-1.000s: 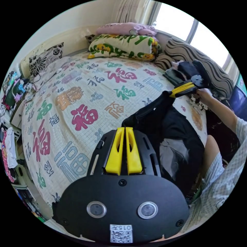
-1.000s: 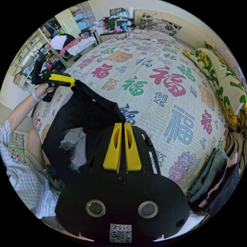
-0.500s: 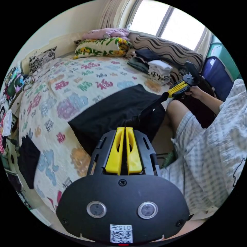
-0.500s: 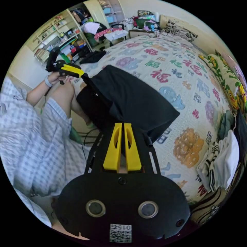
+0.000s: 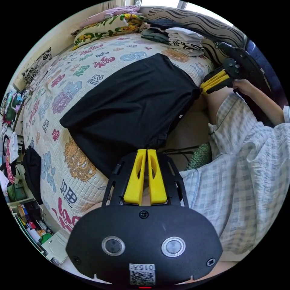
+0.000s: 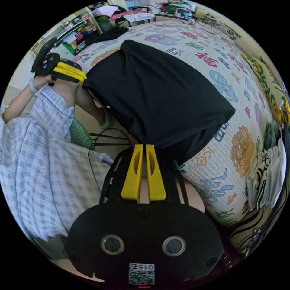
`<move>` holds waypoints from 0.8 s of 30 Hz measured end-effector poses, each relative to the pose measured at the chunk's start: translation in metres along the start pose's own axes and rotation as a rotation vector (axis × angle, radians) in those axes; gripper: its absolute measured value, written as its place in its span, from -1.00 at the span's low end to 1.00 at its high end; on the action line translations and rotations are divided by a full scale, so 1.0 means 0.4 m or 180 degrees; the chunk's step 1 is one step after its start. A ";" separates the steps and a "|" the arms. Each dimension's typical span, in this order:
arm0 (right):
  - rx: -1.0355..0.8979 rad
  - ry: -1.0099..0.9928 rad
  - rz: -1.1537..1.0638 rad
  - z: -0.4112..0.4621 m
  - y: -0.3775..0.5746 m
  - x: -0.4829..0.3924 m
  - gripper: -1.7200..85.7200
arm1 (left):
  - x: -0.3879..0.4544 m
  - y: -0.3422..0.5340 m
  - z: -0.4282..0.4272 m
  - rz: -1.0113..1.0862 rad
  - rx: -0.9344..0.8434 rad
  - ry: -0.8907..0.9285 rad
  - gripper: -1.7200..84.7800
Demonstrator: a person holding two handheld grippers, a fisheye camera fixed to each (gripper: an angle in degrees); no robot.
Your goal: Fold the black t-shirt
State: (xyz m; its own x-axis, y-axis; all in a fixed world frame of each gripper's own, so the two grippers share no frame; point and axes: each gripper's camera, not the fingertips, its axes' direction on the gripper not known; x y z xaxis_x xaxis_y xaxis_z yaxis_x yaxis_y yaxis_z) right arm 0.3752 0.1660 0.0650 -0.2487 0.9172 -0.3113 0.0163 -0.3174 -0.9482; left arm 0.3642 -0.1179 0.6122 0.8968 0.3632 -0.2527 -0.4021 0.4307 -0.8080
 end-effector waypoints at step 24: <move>0.1086 -0.0121 0.1743 -0.146 0.071 0.493 -0.93 | -0.568 0.244 0.003 -0.3032 0.1525 0.0913 -0.77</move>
State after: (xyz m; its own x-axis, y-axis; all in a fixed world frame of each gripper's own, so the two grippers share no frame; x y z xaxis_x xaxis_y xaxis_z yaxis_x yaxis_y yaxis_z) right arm 0.3831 0.3520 -0.0272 -0.3260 0.5934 -0.7359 -0.1566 -0.8016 -0.5770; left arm 0.1209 -0.1575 0.5916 0.8620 -0.4659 0.1997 0.5020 0.7303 -0.4633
